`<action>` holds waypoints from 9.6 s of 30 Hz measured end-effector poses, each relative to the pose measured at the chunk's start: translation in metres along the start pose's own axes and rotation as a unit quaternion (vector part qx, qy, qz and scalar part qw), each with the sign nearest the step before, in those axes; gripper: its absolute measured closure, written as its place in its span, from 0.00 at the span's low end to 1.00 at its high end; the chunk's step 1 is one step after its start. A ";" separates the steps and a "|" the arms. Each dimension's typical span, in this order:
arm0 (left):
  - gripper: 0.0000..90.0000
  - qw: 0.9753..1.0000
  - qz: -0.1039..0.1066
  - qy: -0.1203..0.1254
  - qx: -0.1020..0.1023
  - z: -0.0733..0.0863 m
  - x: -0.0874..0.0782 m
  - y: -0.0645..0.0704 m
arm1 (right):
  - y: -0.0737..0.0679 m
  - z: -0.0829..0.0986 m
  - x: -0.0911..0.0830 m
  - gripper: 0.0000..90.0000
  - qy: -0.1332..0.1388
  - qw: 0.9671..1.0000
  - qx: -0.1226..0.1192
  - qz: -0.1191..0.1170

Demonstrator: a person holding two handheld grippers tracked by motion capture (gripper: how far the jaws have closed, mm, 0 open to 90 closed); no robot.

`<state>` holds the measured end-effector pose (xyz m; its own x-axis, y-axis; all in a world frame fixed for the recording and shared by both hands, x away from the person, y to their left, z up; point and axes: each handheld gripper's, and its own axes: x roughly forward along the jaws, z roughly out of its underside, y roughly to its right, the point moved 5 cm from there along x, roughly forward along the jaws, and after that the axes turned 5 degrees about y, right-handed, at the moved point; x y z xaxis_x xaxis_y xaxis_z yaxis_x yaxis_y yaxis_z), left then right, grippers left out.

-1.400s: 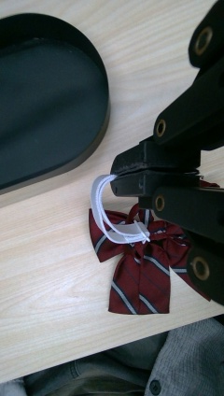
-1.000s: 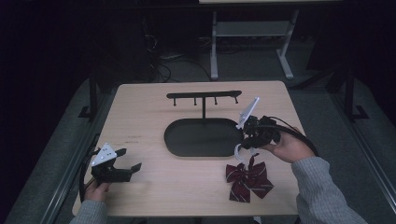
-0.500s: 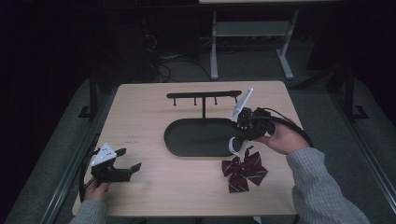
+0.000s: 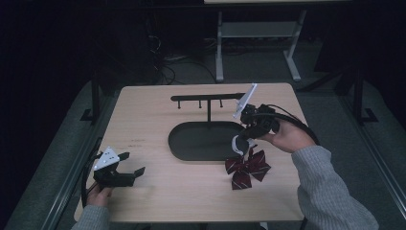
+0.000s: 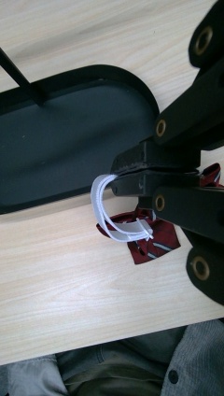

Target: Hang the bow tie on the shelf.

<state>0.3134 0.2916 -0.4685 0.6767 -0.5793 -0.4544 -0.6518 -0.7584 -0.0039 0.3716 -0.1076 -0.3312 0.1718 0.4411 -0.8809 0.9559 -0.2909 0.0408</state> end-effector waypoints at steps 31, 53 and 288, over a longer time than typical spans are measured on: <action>0.14 1.000 0.000 0.000 0.002 0.000 0.000 0.000 | 0.020 -0.027 -0.006 0.98 -0.002 1.000 -0.002 -0.002; 0.14 1.000 0.001 -0.002 0.002 -0.001 0.001 0.000 | 0.039 -0.043 -0.004 0.98 -0.014 1.000 0.004 -0.005; 0.14 1.000 -0.002 0.000 0.000 -0.001 -0.003 0.000 | 0.047 0.035 0.027 0.60 0.012 0.995 0.099 -0.030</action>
<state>0.3113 0.2933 -0.4665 0.6794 -0.5760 -0.4545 -0.6486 -0.7611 -0.0051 0.4131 -0.1389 -0.3690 0.1237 0.4824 -0.8672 0.8993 -0.4239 -0.1075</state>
